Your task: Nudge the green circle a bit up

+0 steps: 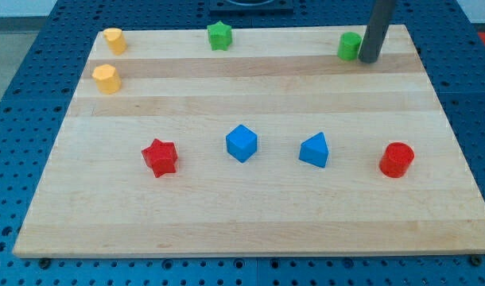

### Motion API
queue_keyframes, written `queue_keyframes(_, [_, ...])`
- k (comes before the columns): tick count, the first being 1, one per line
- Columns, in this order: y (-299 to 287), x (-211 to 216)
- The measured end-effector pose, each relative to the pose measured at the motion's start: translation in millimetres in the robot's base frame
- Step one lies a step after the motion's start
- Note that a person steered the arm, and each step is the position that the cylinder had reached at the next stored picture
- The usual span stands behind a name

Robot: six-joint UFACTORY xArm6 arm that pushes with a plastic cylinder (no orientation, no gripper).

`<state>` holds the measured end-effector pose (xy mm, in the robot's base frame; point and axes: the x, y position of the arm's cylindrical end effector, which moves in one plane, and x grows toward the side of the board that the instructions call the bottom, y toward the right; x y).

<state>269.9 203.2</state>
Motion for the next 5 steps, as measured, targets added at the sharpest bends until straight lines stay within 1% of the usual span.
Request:
queue_keyframes(1, [6.0,-31.2])
queue_keyframes(2, [9.1,-16.2])
queue_keyframes(3, [6.3,17.1])
queue_keyframes(4, [-11.8,24.6])
queue_keyframes(5, [-3.4,-2.8])
